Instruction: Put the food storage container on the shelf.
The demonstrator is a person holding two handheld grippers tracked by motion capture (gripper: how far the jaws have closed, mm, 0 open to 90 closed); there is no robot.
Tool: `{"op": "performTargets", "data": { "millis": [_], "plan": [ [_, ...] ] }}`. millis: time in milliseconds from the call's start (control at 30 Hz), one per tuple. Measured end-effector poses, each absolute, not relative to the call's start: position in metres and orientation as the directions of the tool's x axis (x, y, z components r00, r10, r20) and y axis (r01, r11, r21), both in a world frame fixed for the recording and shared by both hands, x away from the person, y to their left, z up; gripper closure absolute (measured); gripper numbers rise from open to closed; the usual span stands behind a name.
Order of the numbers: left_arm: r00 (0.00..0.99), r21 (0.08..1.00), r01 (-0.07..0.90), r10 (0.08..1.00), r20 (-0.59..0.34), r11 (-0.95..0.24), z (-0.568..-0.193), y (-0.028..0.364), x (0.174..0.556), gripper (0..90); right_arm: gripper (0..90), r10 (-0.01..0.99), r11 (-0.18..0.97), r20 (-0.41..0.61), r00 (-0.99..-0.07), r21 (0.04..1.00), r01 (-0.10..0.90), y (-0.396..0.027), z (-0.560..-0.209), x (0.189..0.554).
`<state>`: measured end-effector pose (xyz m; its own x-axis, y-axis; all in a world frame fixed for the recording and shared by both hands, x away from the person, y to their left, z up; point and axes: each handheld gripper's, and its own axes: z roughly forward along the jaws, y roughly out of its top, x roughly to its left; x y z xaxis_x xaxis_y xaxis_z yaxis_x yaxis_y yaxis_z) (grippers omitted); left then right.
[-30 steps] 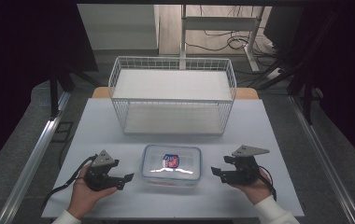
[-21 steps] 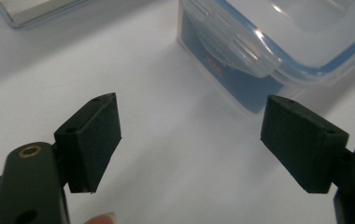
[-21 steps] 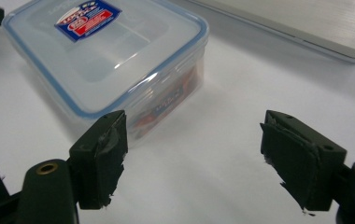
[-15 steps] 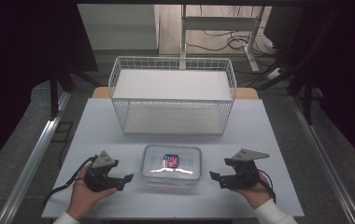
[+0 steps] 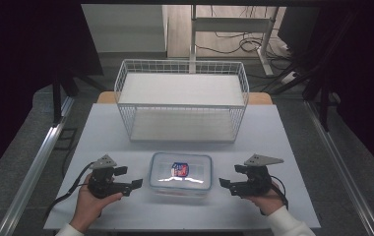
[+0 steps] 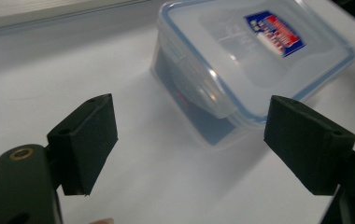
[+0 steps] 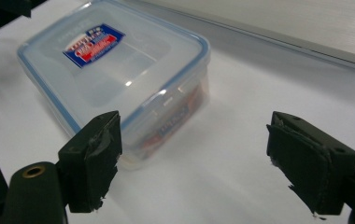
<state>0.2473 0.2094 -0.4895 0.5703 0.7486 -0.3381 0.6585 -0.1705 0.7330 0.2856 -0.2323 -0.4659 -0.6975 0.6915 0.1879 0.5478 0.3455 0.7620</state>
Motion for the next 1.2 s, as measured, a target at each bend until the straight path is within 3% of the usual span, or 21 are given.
{"op": "performTargets", "data": {
  "millis": [300,500,1033,1200],
  "plan": [
    [0.550,0.687,0.721,0.680,-0.484,-0.095,-0.490,0.209,0.268,15.1,17.4,0.673,0.306,0.272,-0.688,0.744,0.594,-0.226,-0.468,0.286],
    [0.527,0.624,0.779,0.610,-0.591,-0.068,-0.501,0.201,0.295,13.1,16.8,0.673,0.307,0.274,-0.687,0.741,0.597,-0.226,-0.468,0.285],
    [0.541,0.561,0.817,0.517,-0.663,-0.135,-0.522,0.178,0.322,15.6,15.9,0.673,0.305,0.288,-0.681,0.731,0.610,-0.229,-0.473,0.287],
    [0.539,0.547,0.823,0.510,-0.670,-0.150,-0.525,0.177,0.322,16.9,12.4,0.639,0.234,0.427,-0.640,0.685,0.690,-0.219,-0.480,0.302]
  ]
}}
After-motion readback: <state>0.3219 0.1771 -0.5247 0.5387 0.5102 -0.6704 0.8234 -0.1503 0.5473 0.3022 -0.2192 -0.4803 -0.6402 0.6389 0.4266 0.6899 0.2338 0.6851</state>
